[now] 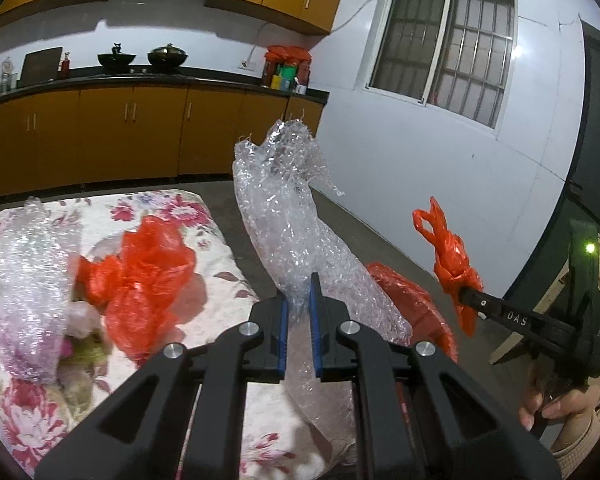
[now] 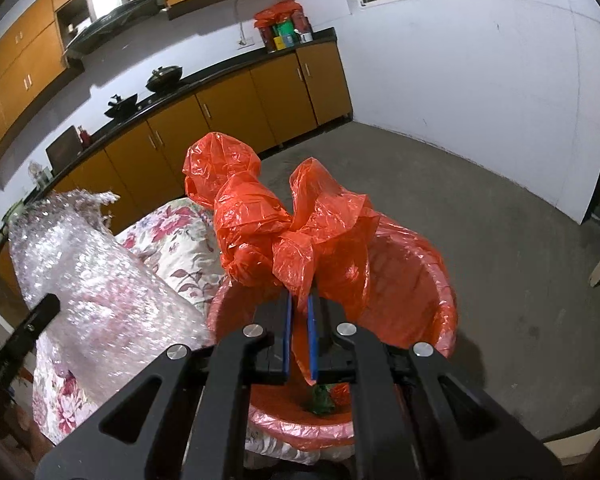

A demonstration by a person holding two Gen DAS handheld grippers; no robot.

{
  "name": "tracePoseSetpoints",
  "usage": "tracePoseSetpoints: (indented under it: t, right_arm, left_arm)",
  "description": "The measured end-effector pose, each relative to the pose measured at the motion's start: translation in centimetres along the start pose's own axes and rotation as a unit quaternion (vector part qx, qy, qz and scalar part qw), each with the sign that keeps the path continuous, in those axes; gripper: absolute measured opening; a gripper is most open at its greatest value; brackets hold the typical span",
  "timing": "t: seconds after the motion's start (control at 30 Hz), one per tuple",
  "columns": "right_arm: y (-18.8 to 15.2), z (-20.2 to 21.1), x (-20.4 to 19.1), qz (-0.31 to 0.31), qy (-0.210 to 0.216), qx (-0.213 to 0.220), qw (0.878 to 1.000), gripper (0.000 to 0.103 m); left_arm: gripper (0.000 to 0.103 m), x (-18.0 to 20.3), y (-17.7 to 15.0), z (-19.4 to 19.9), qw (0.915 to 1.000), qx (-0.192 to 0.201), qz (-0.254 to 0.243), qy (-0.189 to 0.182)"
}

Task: Collect trash
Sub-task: 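Carry both items over the basket and open both tools to drop them, then grasp another bubble wrap piece with the left tool while the right tool reaches the red bag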

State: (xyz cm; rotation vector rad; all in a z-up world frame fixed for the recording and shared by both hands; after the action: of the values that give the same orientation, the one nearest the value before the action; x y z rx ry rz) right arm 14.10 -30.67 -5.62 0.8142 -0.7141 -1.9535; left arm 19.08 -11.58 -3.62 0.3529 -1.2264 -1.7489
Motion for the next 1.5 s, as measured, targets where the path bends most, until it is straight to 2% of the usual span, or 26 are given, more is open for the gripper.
tracePoseSetpoints:
  t: [0.3,0.63,0.67,0.73,0.8,0.83,0.87,0.97,1.1,1.27,1.37,1.5]
  right_arm:
    - [-0.1,-0.6,1.0,-0.029,0.005,-0.007,1.000,0.007]
    - [-0.2,-1.0,1.6,-0.043,0.013,-0.013,0.999,0.008]
    - [-0.2,-1.1,1.6,-0.044,0.013,-0.014,0.999,0.011]
    - [-0.3,-1.2,1.7,-0.045,0.013,-0.018,0.999,0.017]
    - [-0.5,-1.1,2.0,-0.051,0.013,-0.018,0.998,0.037]
    - [-0.6,-1.0,2.2,-0.054,0.012,-0.017,0.998,0.042]
    - [-0.7,-0.9,2.3,-0.055,0.011,-0.016,0.998,0.045]
    - [-1.0,-0.7,2.6,-0.057,0.008,-0.017,0.998,0.045]
    - [-1.1,-0.5,2.5,-0.053,0.006,-0.019,0.998,0.045]
    - [-1.4,-0.5,1.1,-0.034,0.015,-0.025,0.999,0.045]
    - [-1.9,-0.7,-0.4,-0.017,0.026,-0.034,0.999,0.045]
    - [-2.6,-1.1,-2.8,0.007,0.040,-0.045,0.998,0.045]
  left_arm:
    - [0.011,2.2,-0.7,-3.3,0.9995,-0.019,-0.020,-0.015]
    - [0.012,3.8,-1.3,-6.3,0.9985,-0.040,-0.020,-0.032]
    - [0.015,4.0,-1.4,-6.5,0.9985,-0.041,-0.019,-0.032]
    - [0.031,4.0,-1.7,-7.1,0.9982,-0.047,-0.015,-0.033]
    - [0.037,3.8,-1.9,-7.2,0.9983,-0.049,-0.011,-0.031]
    - [0.038,3.7,-2.1,-7.1,0.9982,-0.050,-0.010,-0.030]
    - [0.038,3.5,-2.3,-7.2,0.9982,-0.053,-0.008,-0.027]
    - [0.039,2.6,-2.5,-6.7,0.9983,-0.055,-0.004,-0.016]
    - [0.053,1.2,-2.3,-5.0,0.9991,-0.037,-0.011,0.021]
    - [0.059,-2.4,-1.9,-1.7,0.9962,-0.012,-0.012,0.086]
    - [0.059,-5.9,-1.5,0.9,0.9904,0.003,-0.003,0.138]
    - [0.064,-11.7,-0.8,4.7,0.9750,0.026,0.021,0.220]
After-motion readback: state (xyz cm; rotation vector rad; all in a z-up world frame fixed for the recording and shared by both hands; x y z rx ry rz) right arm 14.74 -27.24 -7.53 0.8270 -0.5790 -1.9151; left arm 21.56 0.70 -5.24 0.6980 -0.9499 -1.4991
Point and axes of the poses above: each gripper's, at about its wrist camera, not at the fingertips, and z roughly against the way its jaws point, x to its right, y to its top, the point moved 5 cm from there along -z, roughly the way its jaws point, and after that the axes turned 3 degrees about -y, right-handed, at the moved point
